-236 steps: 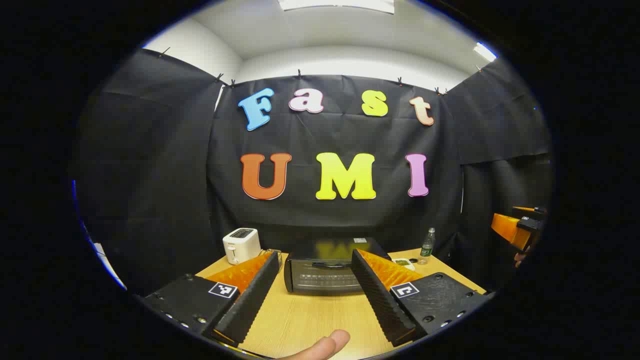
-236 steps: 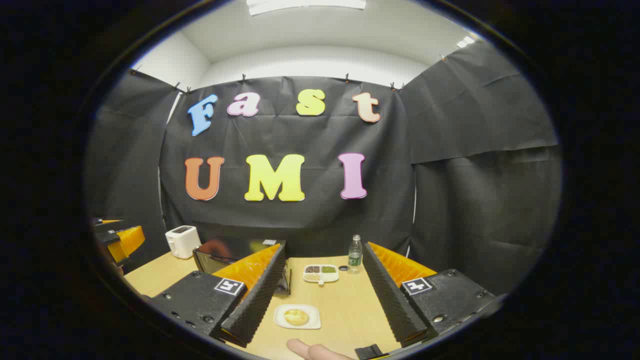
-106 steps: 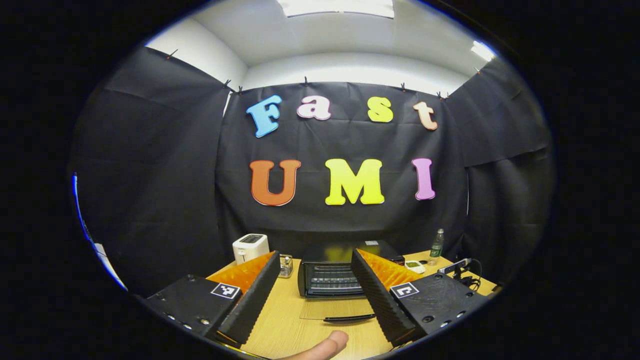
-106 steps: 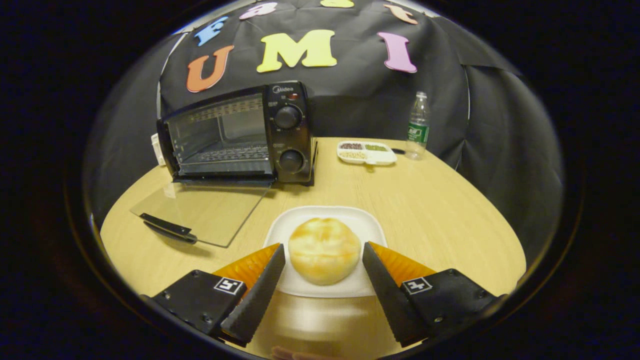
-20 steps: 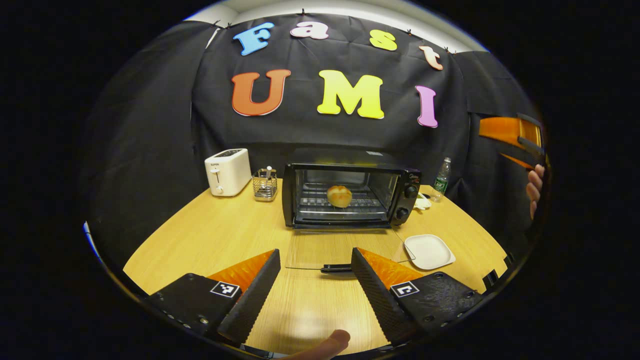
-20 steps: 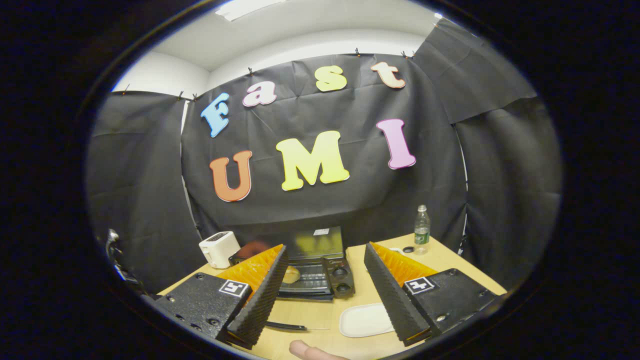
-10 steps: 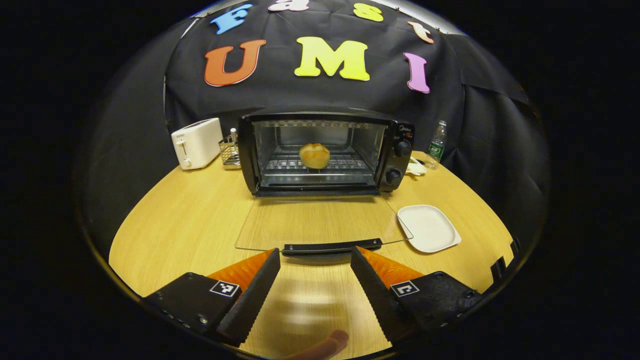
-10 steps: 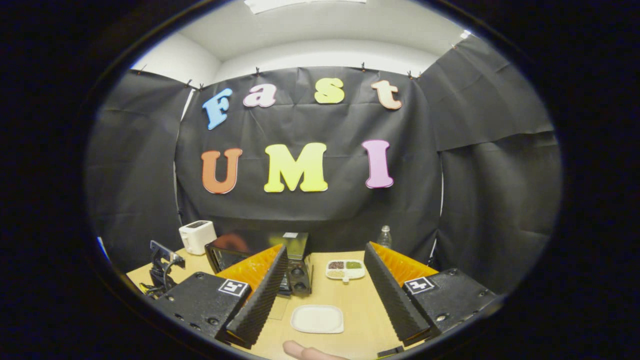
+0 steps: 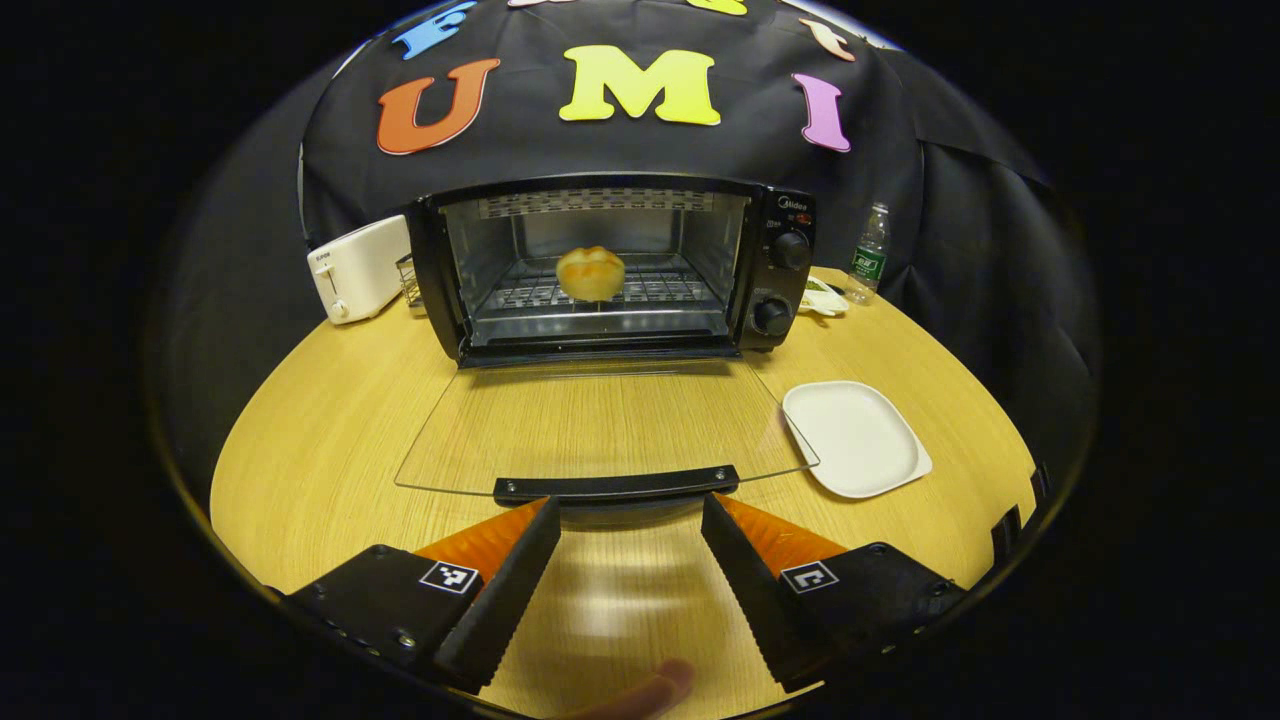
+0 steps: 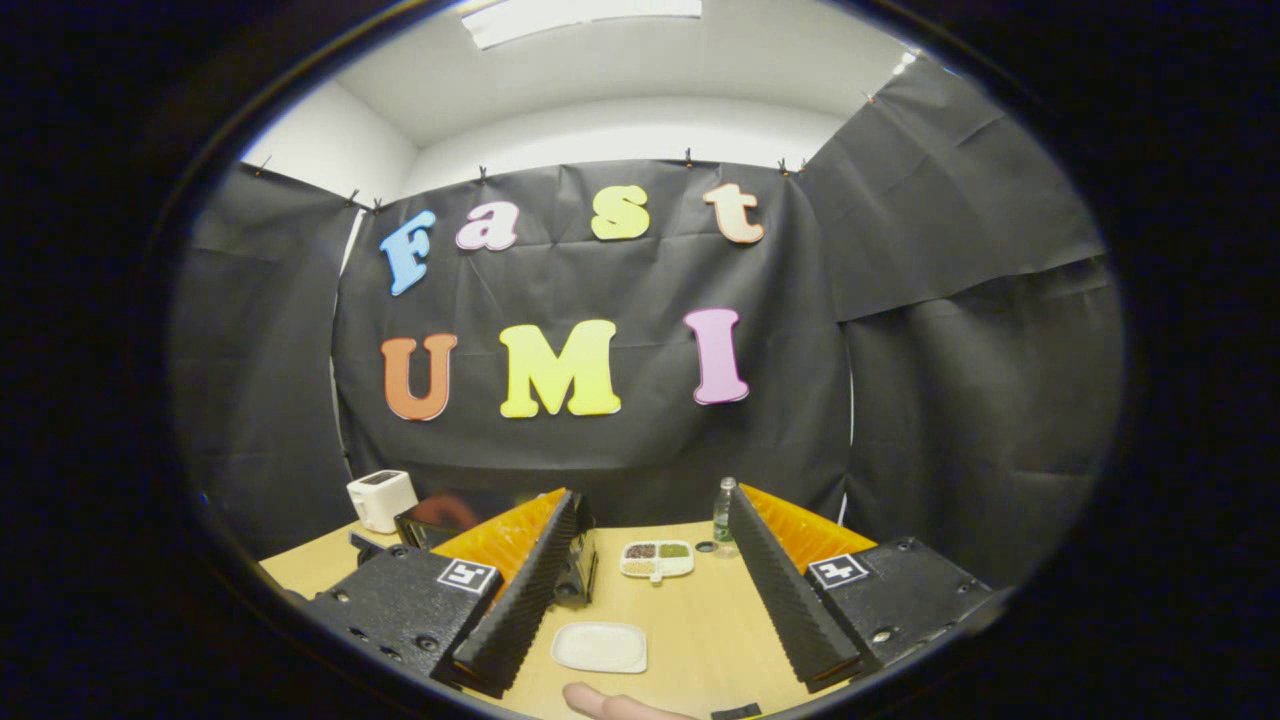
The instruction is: Open the electric oven with the left hand, put the food in, and close the electric oven.
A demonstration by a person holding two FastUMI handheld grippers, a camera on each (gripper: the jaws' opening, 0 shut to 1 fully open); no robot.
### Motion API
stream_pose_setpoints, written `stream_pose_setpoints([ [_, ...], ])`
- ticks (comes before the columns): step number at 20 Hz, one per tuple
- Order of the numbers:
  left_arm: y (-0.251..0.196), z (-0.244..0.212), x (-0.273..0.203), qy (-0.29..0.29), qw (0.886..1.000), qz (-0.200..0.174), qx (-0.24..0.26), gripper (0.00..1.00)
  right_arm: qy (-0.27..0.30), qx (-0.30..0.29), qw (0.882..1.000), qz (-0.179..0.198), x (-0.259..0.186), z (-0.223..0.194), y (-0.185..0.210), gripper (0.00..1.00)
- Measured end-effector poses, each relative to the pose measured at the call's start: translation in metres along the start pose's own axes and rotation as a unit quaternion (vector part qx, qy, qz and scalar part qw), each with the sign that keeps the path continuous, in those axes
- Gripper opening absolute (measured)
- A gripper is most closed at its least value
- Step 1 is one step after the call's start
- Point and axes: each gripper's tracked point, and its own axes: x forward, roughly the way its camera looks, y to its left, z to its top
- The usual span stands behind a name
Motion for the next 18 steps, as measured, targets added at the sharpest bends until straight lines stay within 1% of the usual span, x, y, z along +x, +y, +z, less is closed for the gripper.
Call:
stream_pose_setpoints([
  [3, -0.002, -0.003, 0.005, 0.013, 1.000, 0.001, -0.004, 0.94, -0.014, 0.000, 1.000, -0.001, -0.004, 0.009, -0.004, 0.90],
  [4, -0.001, -0.004, 0.007, 0.015, 1.000, 0.003, -0.006, 0.94, -0.016, -0.002, 1.000, -0.001, -0.005, 0.010, -0.005, 0.98],
  [5, -0.001, -0.005, 0.010, 0.019, 1.000, 0.004, -0.009, 0.94, -0.016, -0.001, 1.000, 0.001, -0.006, 0.009, -0.006, 0.90],
  [8, 0.001, -0.010, 0.019, 0.037, 0.999, 0.012, -0.024, 0.94, -0.013, 0.008, 1.000, 0.014, -0.005, 0.005, -0.001, 0.90],
  [13, 0.001, -0.003, 0.018, 0.036, 0.999, 0.015, -0.018, 0.93, -0.006, 0.020, 1.000, 0.005, 0.000, -0.001, -0.013, 0.90],
  [18, 0.001, 0.010, 0.009, 0.026, 0.999, 0.012, -0.022, 0.93, -0.002, 0.025, 1.000, 0.007, 0.001, -0.005, -0.016, 0.90],
])
